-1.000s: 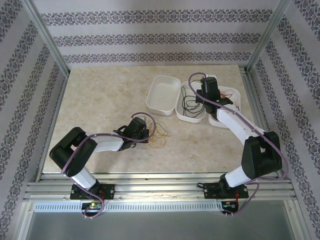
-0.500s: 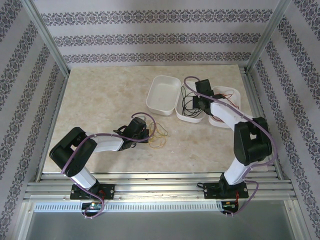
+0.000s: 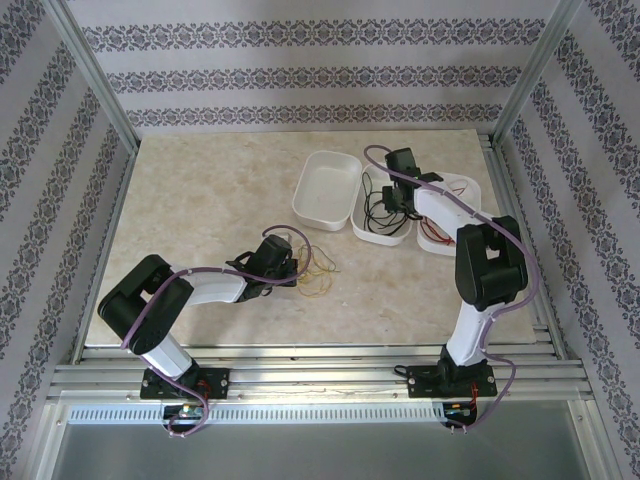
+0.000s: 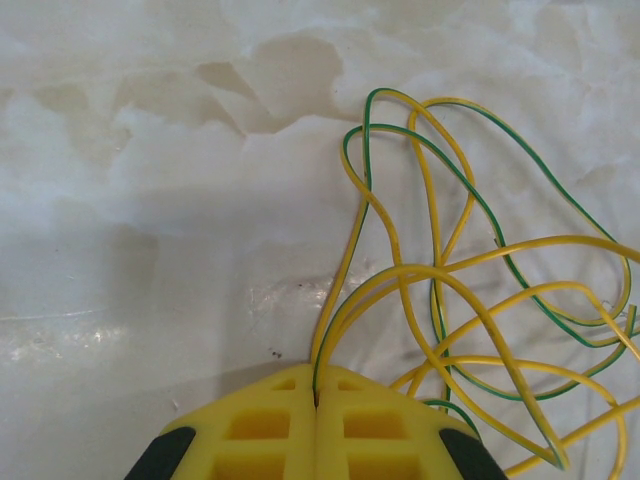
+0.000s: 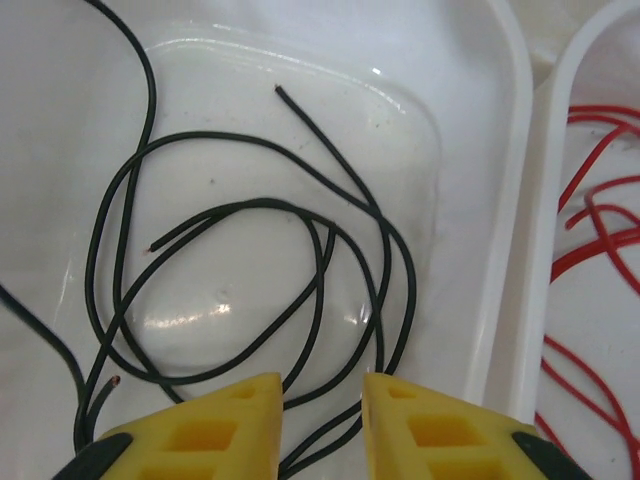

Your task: Untangle the cables

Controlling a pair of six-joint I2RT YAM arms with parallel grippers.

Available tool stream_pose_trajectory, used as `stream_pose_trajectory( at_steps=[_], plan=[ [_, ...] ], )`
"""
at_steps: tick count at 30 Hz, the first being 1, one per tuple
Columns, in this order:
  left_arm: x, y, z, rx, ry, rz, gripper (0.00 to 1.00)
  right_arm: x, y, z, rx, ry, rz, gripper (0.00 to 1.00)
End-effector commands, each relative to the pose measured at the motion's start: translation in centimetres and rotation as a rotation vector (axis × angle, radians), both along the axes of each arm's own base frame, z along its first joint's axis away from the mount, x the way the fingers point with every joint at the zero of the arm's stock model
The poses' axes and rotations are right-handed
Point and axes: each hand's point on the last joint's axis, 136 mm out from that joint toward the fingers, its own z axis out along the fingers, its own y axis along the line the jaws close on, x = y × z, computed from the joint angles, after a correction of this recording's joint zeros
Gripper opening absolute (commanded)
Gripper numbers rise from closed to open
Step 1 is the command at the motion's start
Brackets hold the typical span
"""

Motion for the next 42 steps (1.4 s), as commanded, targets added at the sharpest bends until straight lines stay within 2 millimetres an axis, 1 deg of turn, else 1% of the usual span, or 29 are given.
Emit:
stream_pose_trajectory(
  at_steps=[1, 5, 9, 12, 17, 20, 22, 24, 25, 28, 32, 33, 36, 39, 42],
  plan=[
    [-0.6, -0.1, 0.0, -0.004, -0.001, -0.011, 0.0, 0.5, -0.2, 0.8, 0.002, 0.004, 0.003, 0.31],
    [-0.5, -0.1, 0.1, -0.005, -0.005, -0.009, 0.0, 0.8, 0.2, 2.7, 0.027, -0.034, 0.014, 0.33],
    [-0.5, -0.1, 0.1, 0.003, -0.006, -0.013, 0.0, 0.3, 0.5, 5.1, 0.065, -0.087, 0.021, 0.35],
    [-0.4, 0.0, 0.3, 0.006, -0.012, -0.015, 0.0, -0.4, 0.8, 6.5, 0.085, -0.117, 0.031, 0.38],
    [-0.3, 0.0, 0.7, 0.006, -0.025, -0.012, 0.0, -1.6, 1.3, 7.9, 0.122, -0.138, 0.047, 0.39],
    [-0.3, 0.0, 0.7, 0.006, -0.025, -0.012, 0.0, -2.6, 1.8, 8.6, 0.147, -0.154, 0.06, 0.42],
    [-0.3, 0.0, 0.7, 0.007, -0.024, -0.012, 0.01, -3.4, 2.4, 8.9, 0.162, -0.167, 0.075, 0.44],
    [-0.3, 0.0, 0.8, 0.008, -0.023, -0.013, 0.04, -4.3, 3.5, 9.3, 0.171, -0.18, 0.112, 0.45],
    [-0.3, 0.0, 0.9, 0.006, -0.026, -0.014, 0.05, -4.7, 4.0, 9.4, 0.164, -0.182, 0.128, 0.45],
    [-0.3, 0.0, 1.1, 0.002, -0.031, -0.016, 0.09, -6.4, 6.0, 9.5, 0.158, -0.186, 0.183, 0.46],
    [-0.3, 0.1, 1.7, -0.012, -0.043, -0.008, 0.22, -8.8, 9.0, 9.3, 0.202, -0.182, 0.234, 0.47],
    [-0.4, 0.1, 1.8, -0.014, -0.045, -0.005, 0.25, -9.4, 9.7, 9.1, 0.213, -0.176, 0.242, 0.47],
    [-0.6, 0.4, 2.4, -0.017, -0.05, -0.002, 0.28, -10.9, 11.5, 8.2, 0.235, -0.151, 0.264, 0.46],
    [-0.6, 1.0, 3.3, -0.013, -0.059, 0.008, 0.31, -11.9, 12.8, 6.9, 0.26, -0.122, 0.268, 0.46],
    [-0.6, 1.7, 4.4, -0.011, -0.076, 0.021, 0.32, -12.6, 14.0, 5.7, 0.288, -0.084, 0.274, 0.45]
  ],
)
